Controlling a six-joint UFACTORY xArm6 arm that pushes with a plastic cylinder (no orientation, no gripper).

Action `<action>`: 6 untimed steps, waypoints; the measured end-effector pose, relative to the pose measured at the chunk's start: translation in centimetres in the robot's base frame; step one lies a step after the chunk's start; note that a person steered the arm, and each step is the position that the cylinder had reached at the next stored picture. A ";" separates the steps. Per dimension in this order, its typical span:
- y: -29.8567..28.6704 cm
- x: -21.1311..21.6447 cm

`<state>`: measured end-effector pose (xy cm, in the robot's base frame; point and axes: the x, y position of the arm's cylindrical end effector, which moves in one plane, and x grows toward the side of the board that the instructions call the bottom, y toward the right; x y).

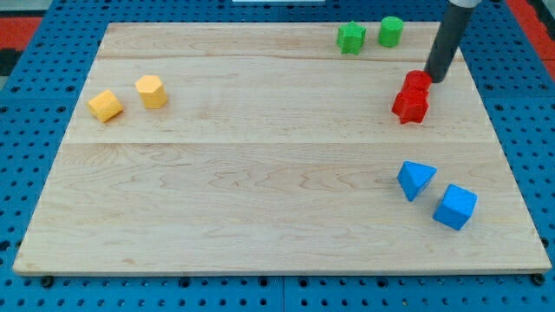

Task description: Slide your arm to the center left of the board

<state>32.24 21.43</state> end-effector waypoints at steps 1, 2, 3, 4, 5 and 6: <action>-5.2 -1.7; -9.1 -2.9; -17.4 3.1; -26.3 10.9; -42.0 13.7; -48.1 9.8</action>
